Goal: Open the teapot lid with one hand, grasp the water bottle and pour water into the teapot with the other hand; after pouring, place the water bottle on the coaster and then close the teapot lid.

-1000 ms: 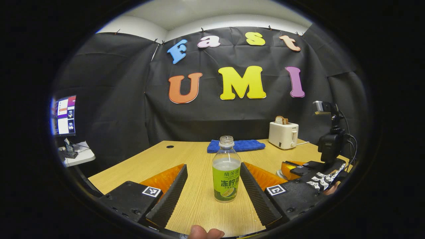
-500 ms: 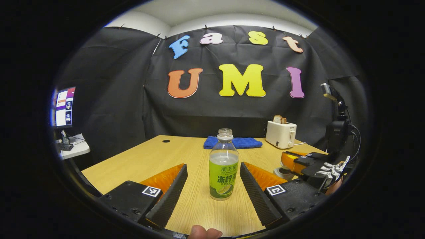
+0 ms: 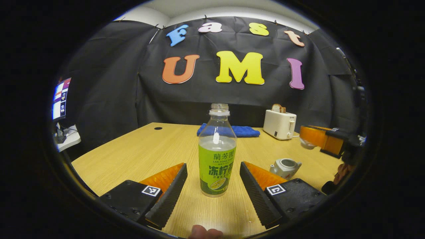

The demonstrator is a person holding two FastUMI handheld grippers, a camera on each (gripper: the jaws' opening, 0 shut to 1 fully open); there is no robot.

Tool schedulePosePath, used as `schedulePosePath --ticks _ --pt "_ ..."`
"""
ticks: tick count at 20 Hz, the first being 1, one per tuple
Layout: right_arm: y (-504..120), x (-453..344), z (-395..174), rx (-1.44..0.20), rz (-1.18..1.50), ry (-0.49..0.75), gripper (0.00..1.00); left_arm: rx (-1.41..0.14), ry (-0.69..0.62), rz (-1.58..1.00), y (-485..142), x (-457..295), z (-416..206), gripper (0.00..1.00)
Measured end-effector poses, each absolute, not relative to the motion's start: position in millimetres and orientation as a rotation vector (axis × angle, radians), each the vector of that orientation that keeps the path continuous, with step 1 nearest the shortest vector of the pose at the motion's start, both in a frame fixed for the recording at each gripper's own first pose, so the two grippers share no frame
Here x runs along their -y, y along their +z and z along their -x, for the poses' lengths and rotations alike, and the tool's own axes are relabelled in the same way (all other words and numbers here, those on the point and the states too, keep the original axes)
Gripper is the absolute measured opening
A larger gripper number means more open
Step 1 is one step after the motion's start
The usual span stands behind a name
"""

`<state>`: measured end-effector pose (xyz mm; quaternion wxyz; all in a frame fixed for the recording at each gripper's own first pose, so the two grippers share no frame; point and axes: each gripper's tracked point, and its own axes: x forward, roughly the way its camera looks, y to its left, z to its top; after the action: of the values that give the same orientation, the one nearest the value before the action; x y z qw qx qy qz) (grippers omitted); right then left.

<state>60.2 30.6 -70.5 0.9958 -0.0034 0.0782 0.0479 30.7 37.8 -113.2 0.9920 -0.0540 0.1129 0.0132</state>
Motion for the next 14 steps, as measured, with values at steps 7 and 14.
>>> schedulePosePath --ticks 7,14 --pt "-63 -9 -55 -0.137 0.009 0.069 0.00 -0.274 0.039 0.110 -131 -35 -51 1.00" --pt "-65 2 -54 -0.141 -0.003 0.064 0.00 -0.277 0.084 0.027 -134 -44 -56 0.87"
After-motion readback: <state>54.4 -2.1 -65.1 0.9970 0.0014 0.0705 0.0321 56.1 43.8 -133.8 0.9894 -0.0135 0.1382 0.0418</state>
